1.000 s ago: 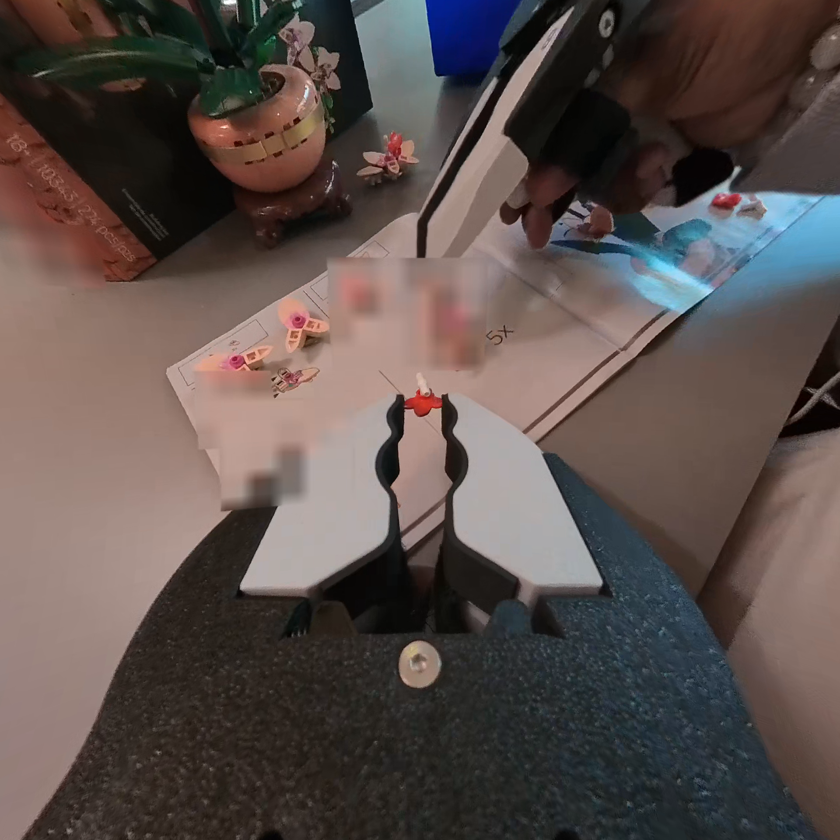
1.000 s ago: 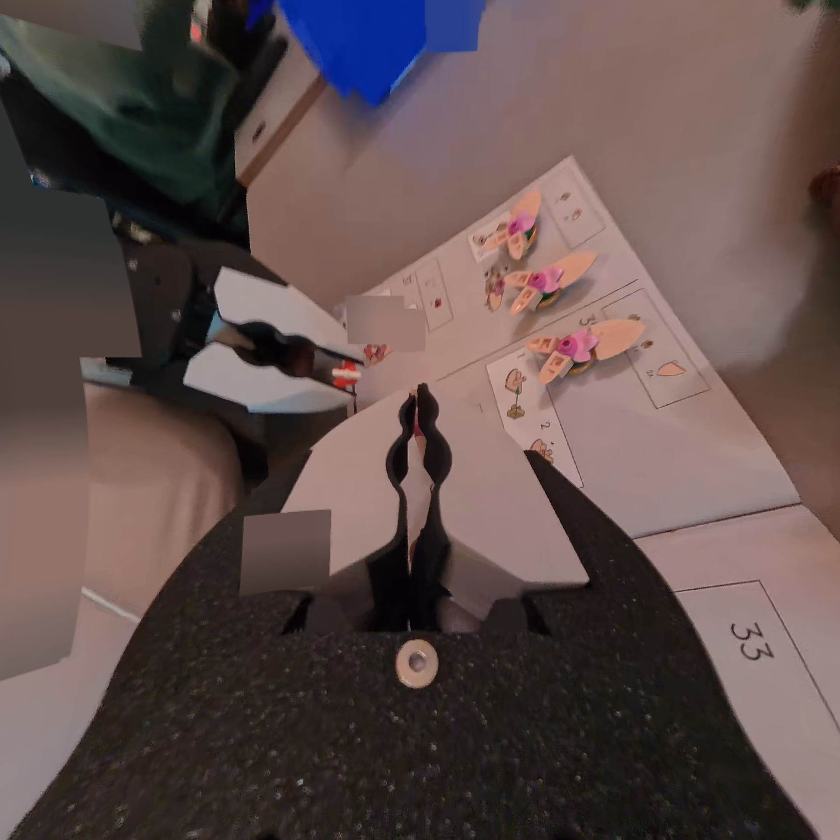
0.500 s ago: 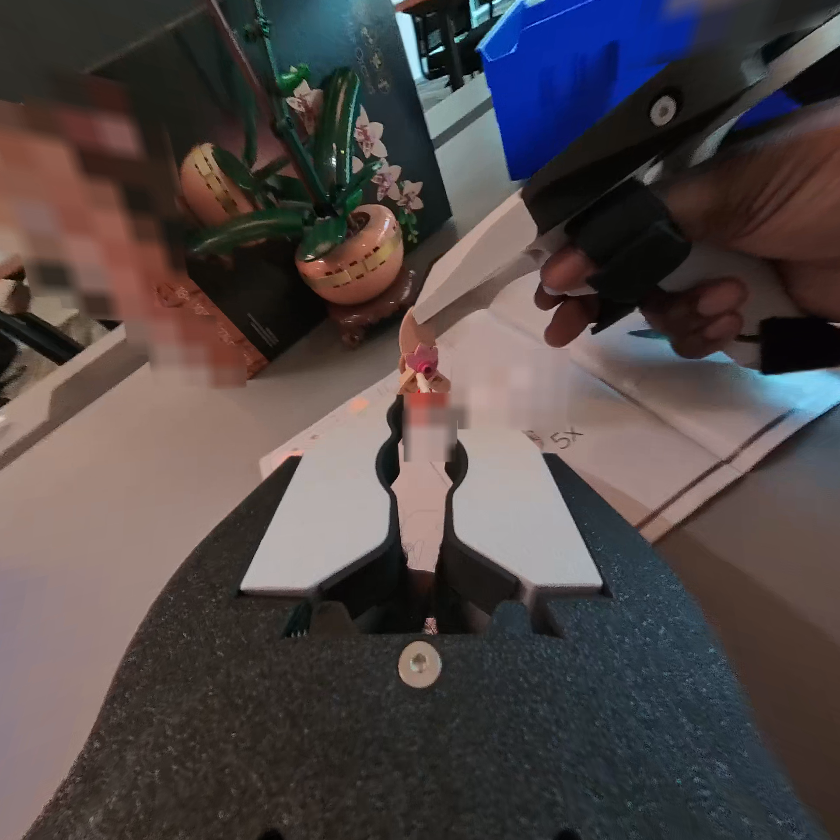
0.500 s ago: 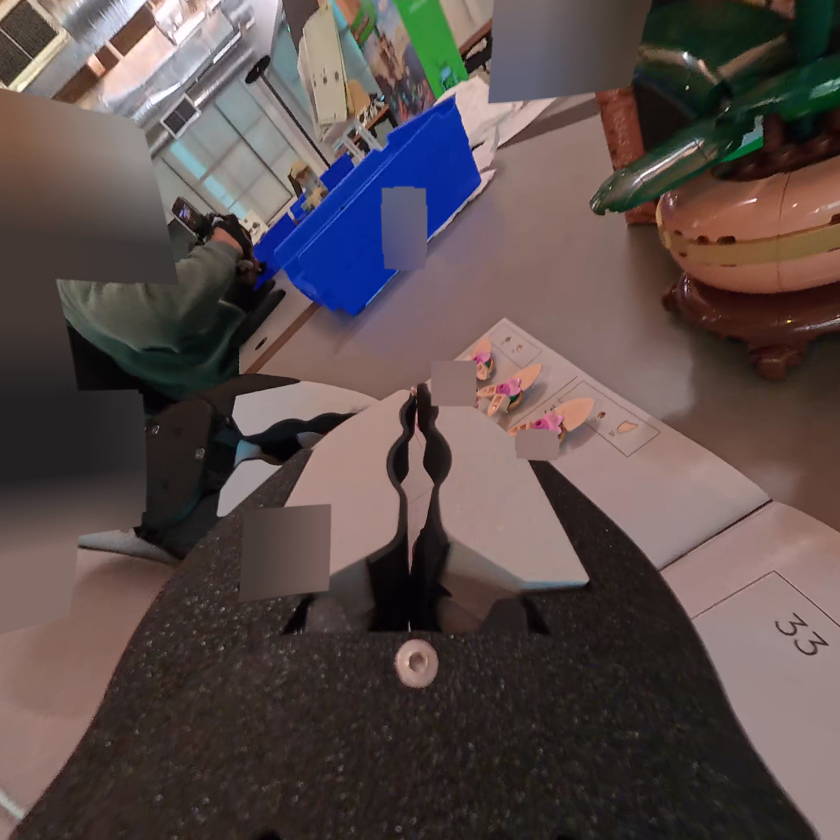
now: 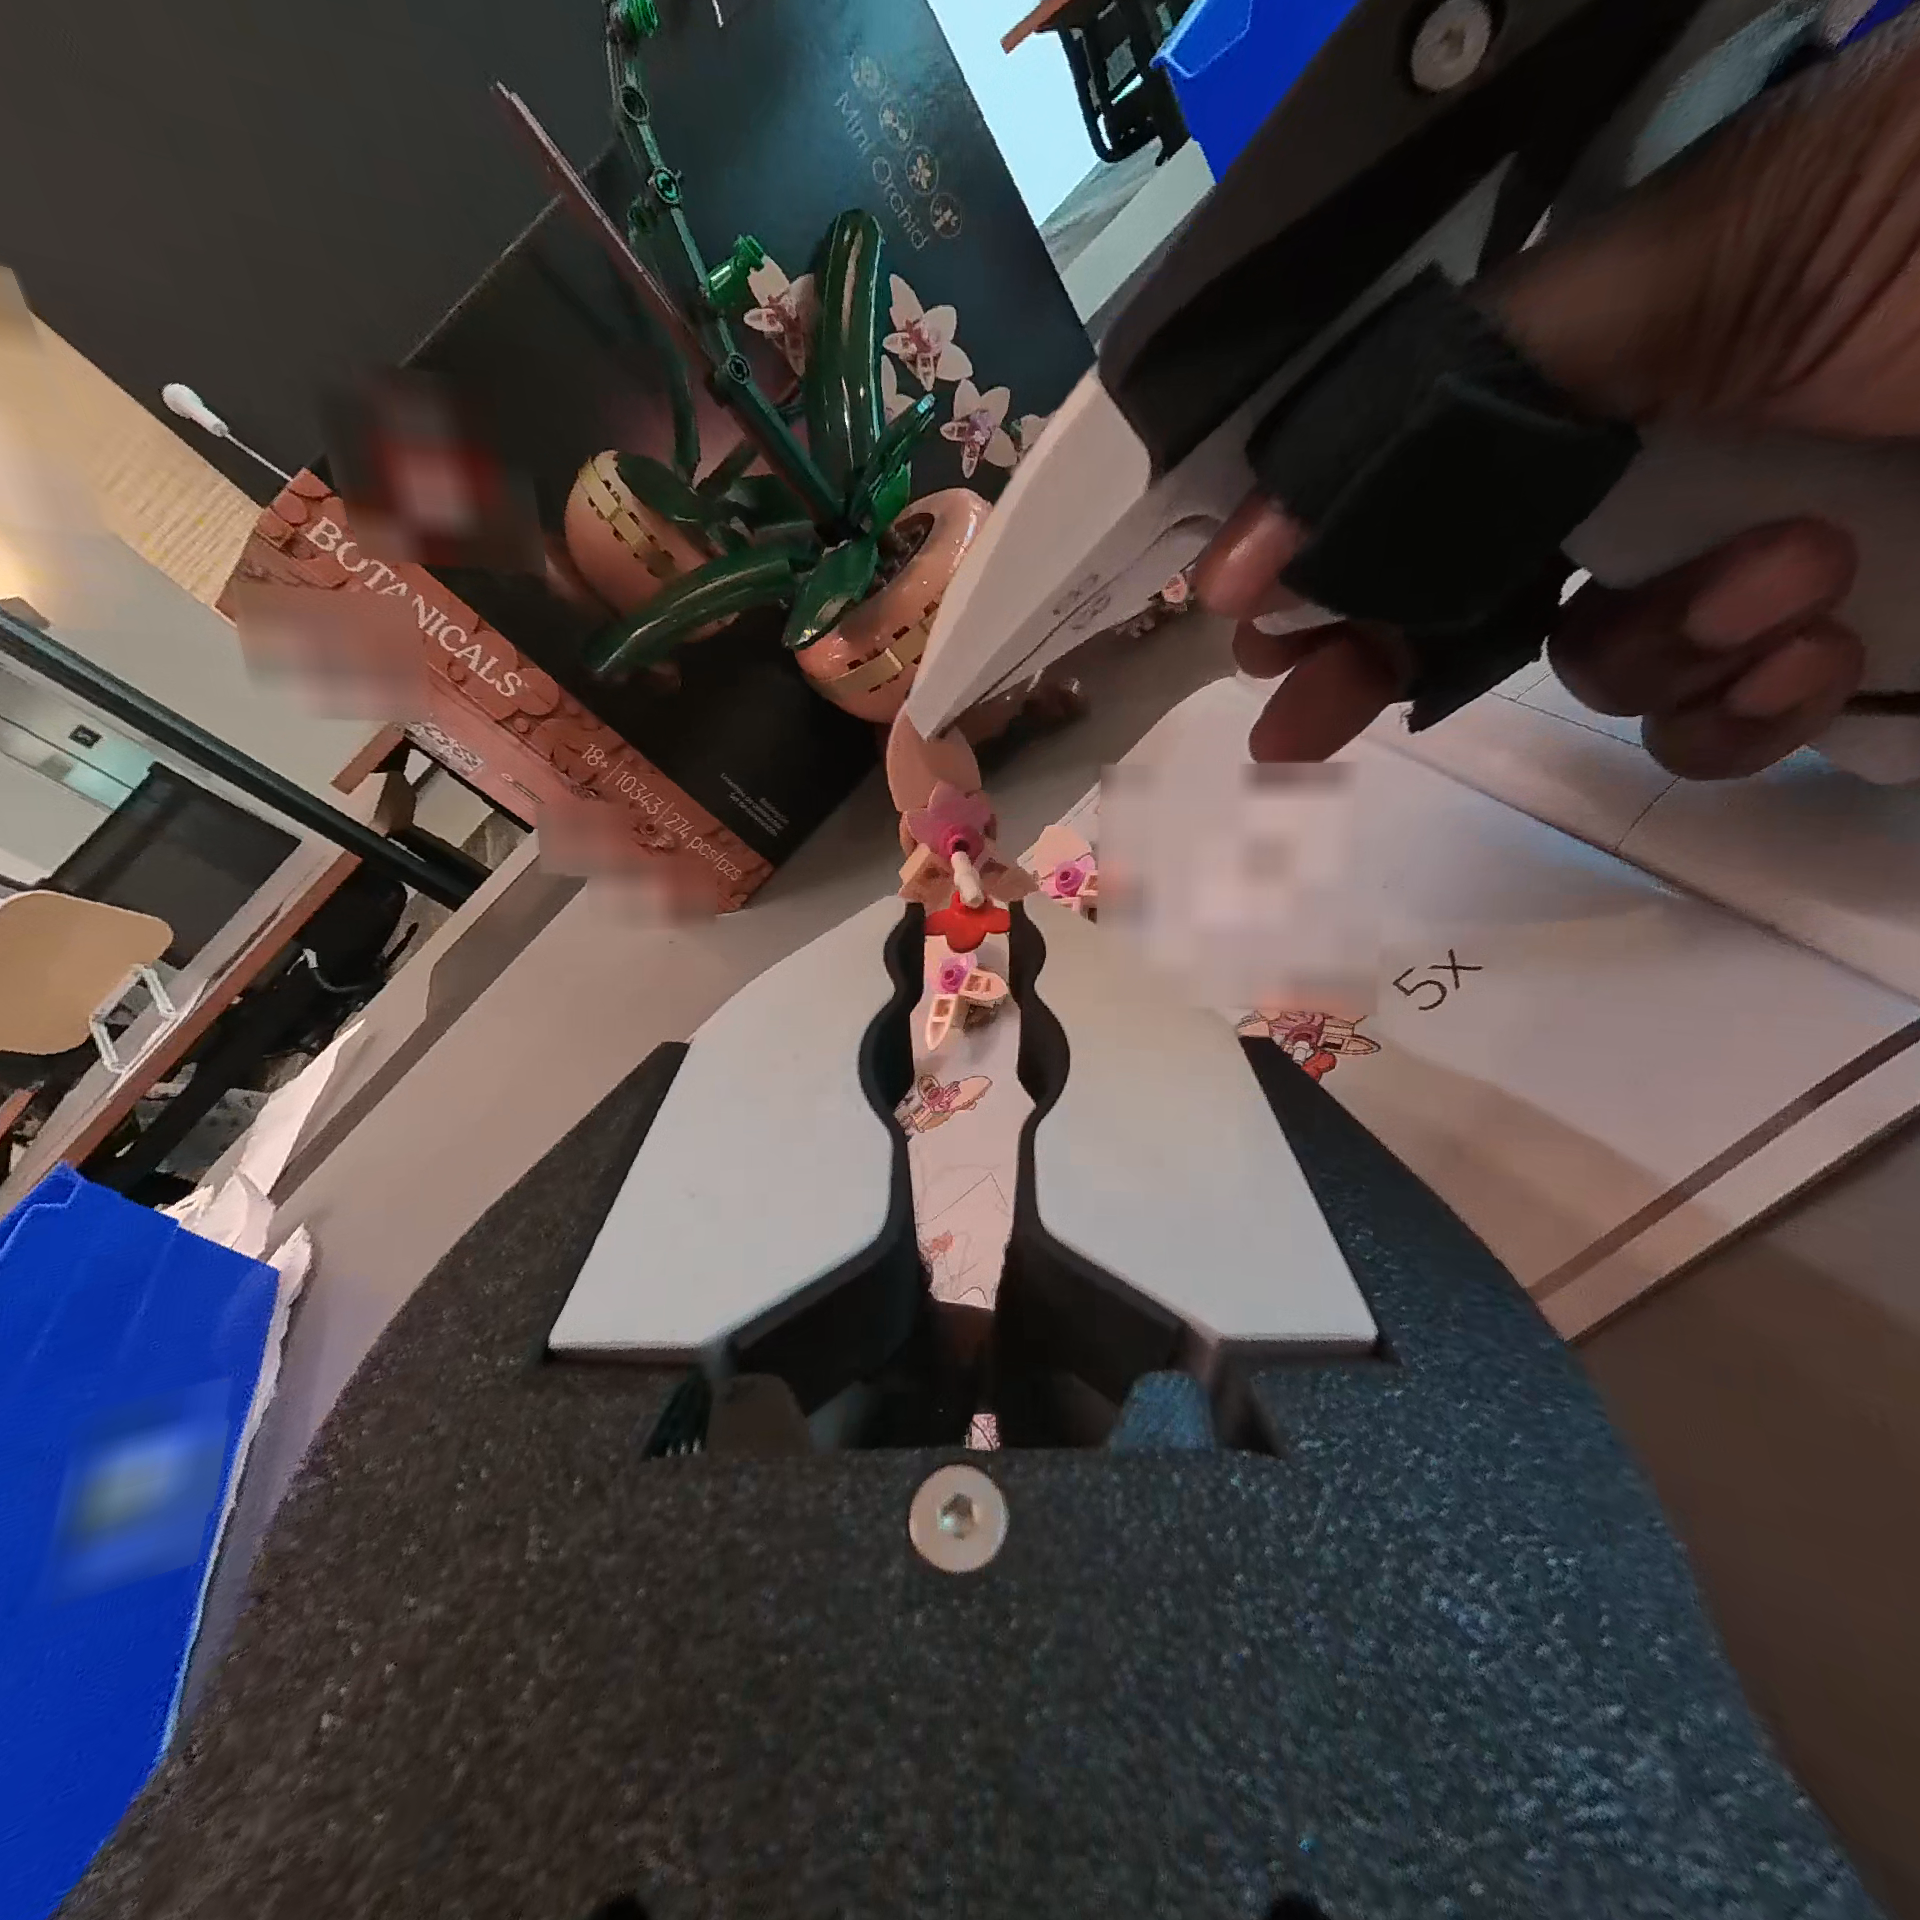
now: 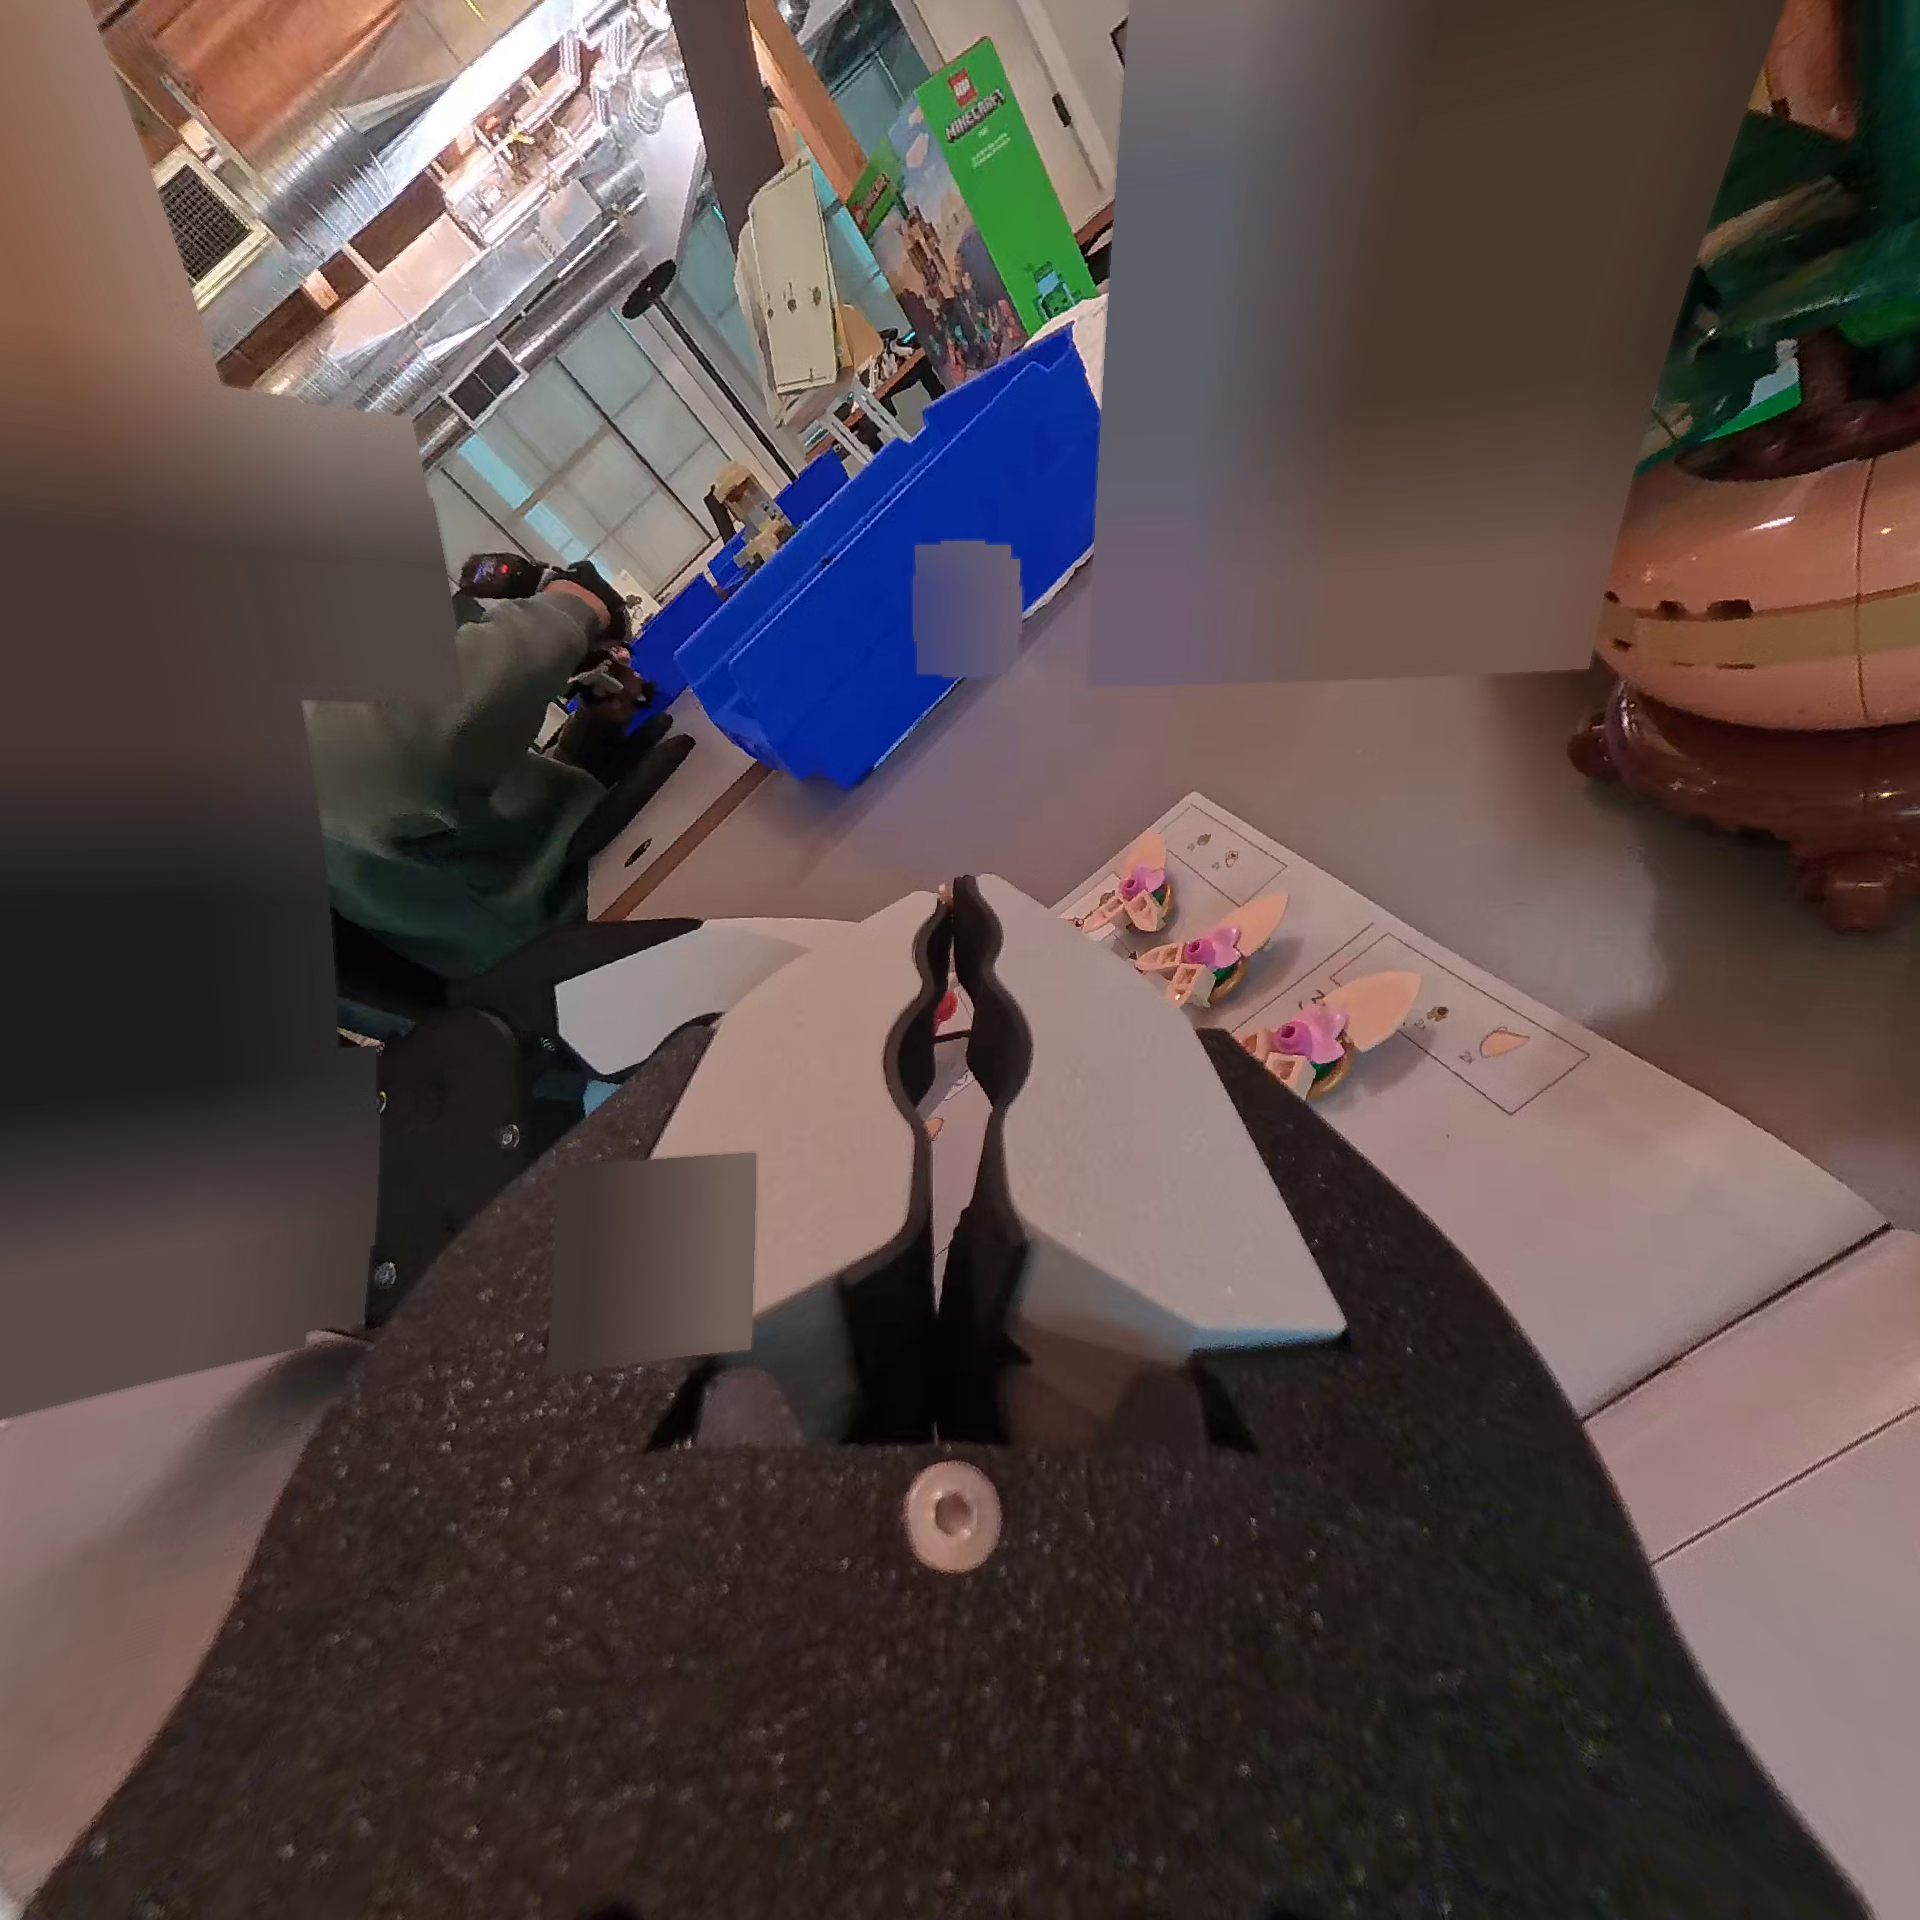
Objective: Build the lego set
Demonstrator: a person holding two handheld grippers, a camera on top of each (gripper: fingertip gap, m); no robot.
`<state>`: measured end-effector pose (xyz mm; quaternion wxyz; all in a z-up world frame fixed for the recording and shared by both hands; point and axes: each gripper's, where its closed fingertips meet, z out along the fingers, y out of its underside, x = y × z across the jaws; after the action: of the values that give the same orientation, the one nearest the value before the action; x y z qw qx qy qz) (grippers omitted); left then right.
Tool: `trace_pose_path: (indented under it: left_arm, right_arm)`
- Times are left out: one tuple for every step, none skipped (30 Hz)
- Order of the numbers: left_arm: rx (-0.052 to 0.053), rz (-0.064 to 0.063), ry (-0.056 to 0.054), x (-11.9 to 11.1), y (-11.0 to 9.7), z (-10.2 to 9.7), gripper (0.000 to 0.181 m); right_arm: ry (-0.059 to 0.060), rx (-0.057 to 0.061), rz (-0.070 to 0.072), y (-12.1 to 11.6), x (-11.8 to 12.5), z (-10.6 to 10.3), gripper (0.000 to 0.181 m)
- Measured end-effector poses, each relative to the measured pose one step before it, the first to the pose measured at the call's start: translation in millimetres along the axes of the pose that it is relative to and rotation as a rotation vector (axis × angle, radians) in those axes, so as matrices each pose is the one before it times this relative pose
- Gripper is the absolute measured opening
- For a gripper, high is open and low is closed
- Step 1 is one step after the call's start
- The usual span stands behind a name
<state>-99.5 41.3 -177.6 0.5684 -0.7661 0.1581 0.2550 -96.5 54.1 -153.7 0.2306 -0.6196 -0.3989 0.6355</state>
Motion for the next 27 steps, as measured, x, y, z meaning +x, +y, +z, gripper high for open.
trace_pose_path:
  left_arm:
    - [0.0024,-0.0013,0.0010,0.12,-0.54,-0.11,0.015]
    - [0.0010,0.0016,-0.0008,-0.11,-0.32,0.01,0.015]
    - [0.0014,0.0032,-0.0033,-0.31,-0.09,-0.21,0.015]
    - [0.0017,0.0011,-0.0041,-0.59,0.09,-0.10,0.015]
    - [-0.0015,-0.0004,-0.0013,-0.43,0.62,0.05,0.015]
    - [-0.0022,0.0002,0.0004,-0.04,0.72,0.30,0.015]
    - [-0.0024,0.0008,0.0013,0.19,0.67,0.15,0.015]
    - [-0.0016,0.0012,0.0027,0.67,0.35,0.12,0.015]
    - [-0.0003,0.0007,0.0011,0.37,0.09,-0.02,0.015]
    - [-0.0025,0.0023,0.0013,0.28,0.37,-0.18,0.015]
    - [-0.0056,0.0040,0.0011,0.12,0.87,-0.26,0.015]
    - [-0.0048,0.0051,0.0008,0.01,1.14,-0.61,0.015]
    - [-0.0039,0.0048,0.0041,0.36,1.20,-0.90,0.015]
    - [-0.0043,0.0038,0.0065,0.56,1.15,-1.37,0.015]
    - [-0.0072,0.0041,0.0088,0.76,1.68,-1.84,0.015]
    - [-0.0128,0.0077,0.0171,1.90,2.24,-2.43,0.015]
    - [-0.0139,0.0082,0.0228,2.31,2.17,-3.67,0.015]
    - [-0.0109,0.0030,0.0273,2.22,1.78,-4.90,0.015]
    - [-0.0102,-0.0046,0.0347,2.28,1.67,-5.66,0.015]
    - [-0.0152,-0.0132,0.0418,2.68,2.76,-5.54,0.015]
    - [-0.0101,-0.0250,0.0376,1.86,2.44,-5.20,0.015]
    - [0.0021,-0.0308,0.0362,1.68,1.09,-4.65,0.015]
    - [0.0061,-0.0334,0.0312,1.29,0.23,-4.17,0.015]
    - [0.0063,-0.0295,0.0251,1.03,-0.02,-3.07,0.015]
    - [0.0045,-0.0213,0.0190,0.71,0.02,-1.99,0.015]
    - [0.0022,-0.0119,0.0121,0.43,0.14,-0.99,0.015]
    - [-0.0002,-0.0039,0.0072,0.17,0.38,0.15,0.015]
  right_arm:
    - [-0.0023,-0.0013,0.0014,0.10,-0.70,0.35,0.001]
    - [-0.0008,-0.0001,-0.0013,0.08,-0.49,0.38,0.000]
    - [-0.0010,-0.0018,-0.0016,0.30,-0.49,0.26,0.001]
    - [-0.0003,-0.0011,-0.0008,0.12,-0.31,0.16,0.001]
    - [-0.0002,0.0013,0.0010,-0.14,-0.10,-0.01,0.001]
    - [-0.0007,-0.0007,0.0025,0.19,-0.07,-0.05,0.000]
    - [0.0004,-0.0002,0.0018,0.18,0.05,0.00,0.001]
    - [0.0015,0.0004,0.0018,0.34,0.21,-0.01,0.001]
    - [-0.0009,-0.0010,0.0032,0.56,-0.10,0.09,0.001]
    - [-0.0007,-0.0030,0.0047,1.09,-0.07,0.10,0.001]
    - [0.0004,-0.0019,0.0055,1.15,0.12,0.00,0.001]
    - [-0.0006,-0.0036,0.0079,1.52,0.28,-0.25,0.001]
    - [-0.0013,-0.0029,0.0114,1.81,0.31,-0.46,0.001]
    - [0.0000,-0.0024,0.0151,2.05,0.81,-0.63,0.001]
    - [0.0010,-0.0029,0.0176,2.26,1.06,-0.66,0.001]
    - [0.0014,-0.0061,0.0197,2.83,1.19,-0.76,0.000]
    - [0.0014,-0.0097,0.0222,3.61,1.25,-0.94,0.000]
    - [0.0001,-0.0142,0.0271,4.42,1.13,-0.98,0.000]
    - [-0.0026,-0.0186,0.0357,5.09,1.30,-1.23,0.000]
    - [0.0029,-0.0246,0.0356,5.44,2.73,-1.55,0.000]
    - [0.0087,-0.0240,0.0277,4.62,3.65,-1.81,0.000]
    - [0.0057,-0.0267,0.0213,3.93,3.06,-1.90,0.001]
    - [0.0052,-0.0285,0.0197,3.21,2.56,-1.78,0.001]
    - [0.0099,-0.0252,0.0118,2.06,2.88,-1.67,0.001]
    - [0.0134,-0.0258,0.0055,1.93,3.05,-1.46,0.001]
    - [0.0109,-0.0316,0.0055,2.35,3.02,-1.06,0.001]
    - [0.0104,-0.0302,0.0070,1.84,2.93,-0.79,0.001]
